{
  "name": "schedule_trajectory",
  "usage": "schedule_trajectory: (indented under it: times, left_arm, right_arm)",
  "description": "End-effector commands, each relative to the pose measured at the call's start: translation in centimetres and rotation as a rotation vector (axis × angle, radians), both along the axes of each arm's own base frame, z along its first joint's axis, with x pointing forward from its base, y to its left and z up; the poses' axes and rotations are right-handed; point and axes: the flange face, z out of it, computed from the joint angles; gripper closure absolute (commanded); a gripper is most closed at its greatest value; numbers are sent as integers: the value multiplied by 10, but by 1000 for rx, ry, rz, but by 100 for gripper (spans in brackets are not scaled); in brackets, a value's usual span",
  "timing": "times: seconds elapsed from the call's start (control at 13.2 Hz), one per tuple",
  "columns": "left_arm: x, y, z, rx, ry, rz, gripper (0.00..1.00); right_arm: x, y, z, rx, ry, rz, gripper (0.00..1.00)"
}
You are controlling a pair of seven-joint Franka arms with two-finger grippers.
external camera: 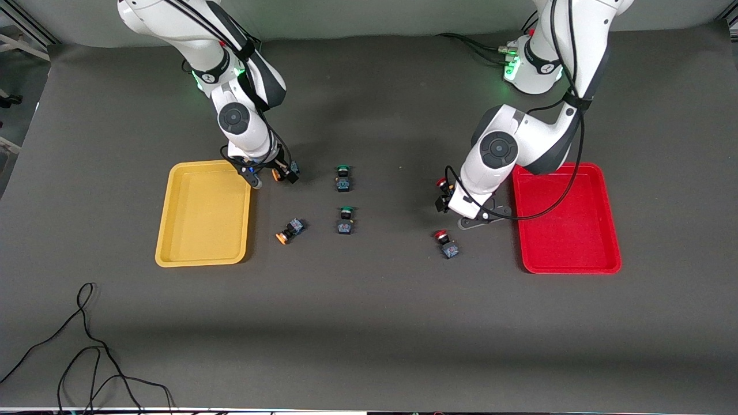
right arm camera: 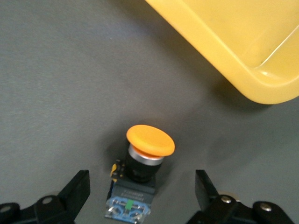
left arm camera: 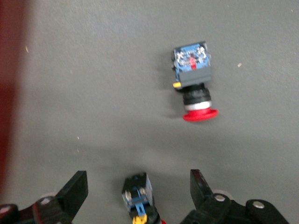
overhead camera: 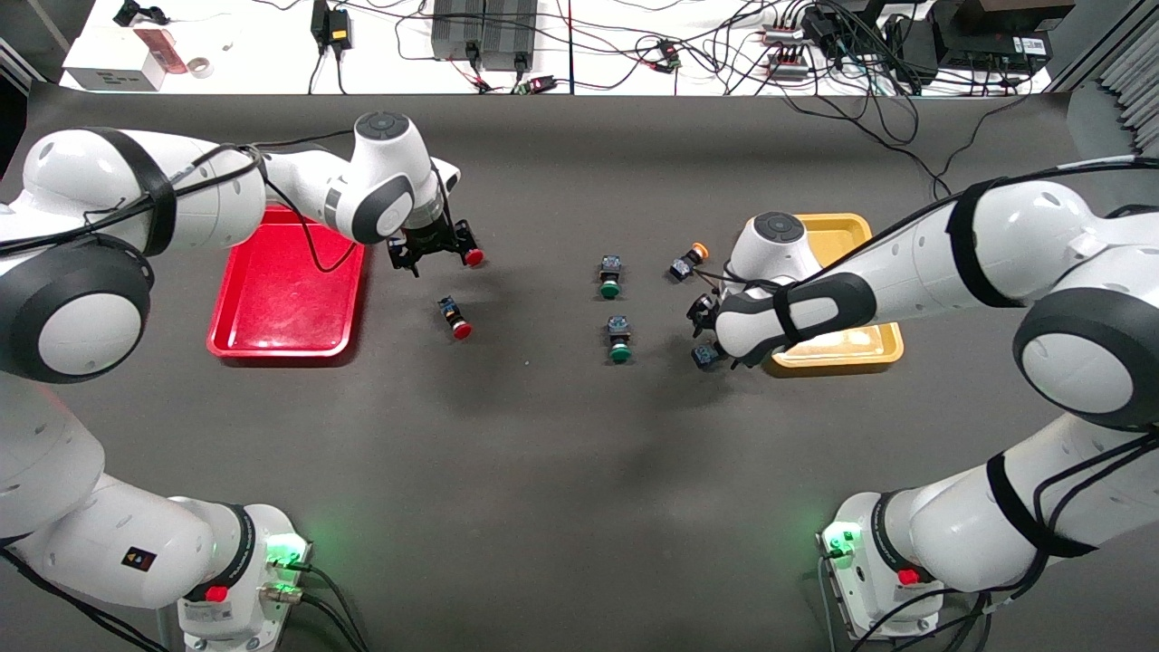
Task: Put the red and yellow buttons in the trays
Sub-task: 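Grasp the orange button with the right gripper while the left grasps the red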
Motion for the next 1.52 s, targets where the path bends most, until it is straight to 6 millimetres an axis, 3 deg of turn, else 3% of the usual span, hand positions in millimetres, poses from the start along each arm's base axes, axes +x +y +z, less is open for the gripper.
schedule_trajectory:
  times: [0.0, 0.15, 0.23, 0.38, 0.53, 0.68, 0.76, 0.91, 0.99, 1.14, 1.21, 1.29, 1.44]
  left_arm:
    - [0, 5, -10, 5, -41, 21, 3]
    - [-30, -10, -25, 17, -20, 78, 4]
    - [-41, -16, -31, 21, -11, 71, 4]
    - [-63, -21, -41, 17, -12, 66, 5]
    - [-81, -28, -54, 9, -13, 65, 8]
    - [-86, -25, -59, 10, -10, 63, 23]
    - [-88, -25, -58, 10, -10, 61, 38]
    - [-88, -27, -59, 5, -14, 59, 89]
    - [-87, -28, -58, -5, -25, 59, 100]
    - [-82, -30, -49, -11, -36, 61, 100]
    - [-75, -30, -38, -21, -56, 60, 100]
    - [-63, -28, -23, -16, -65, 43, 100]
    - [-19, -12, 13, 34, -31, 27, 100]
  right_arm:
    - [2, 3, -7, 9, -4, -35, 14]
    - [2, 3, -10, 10, -3, -35, 63]
    - [2, 3, -9, 10, -3, -36, 79]
    - [5, 4, -4, 14, -12, -36, 98]
    - [11, 5, 17, 22, -32, -27, 100]
    - [21, 4, 65, 11, -3, 12, 100]
    - [30, -13, 90, 14, 7, 37, 100]
    - [50, -78, 126, 54, 29, 148, 100]
    - [56, -109, 133, 84, 35, 206, 100]
    - [63, -158, 116, 120, 57, 278, 100]
    - [66, -170, 105, 120, 61, 285, 100]
    - [68, -177, 93, 117, 63, 307, 99]
    - [72, -201, 74, 110, 54, 315, 97]
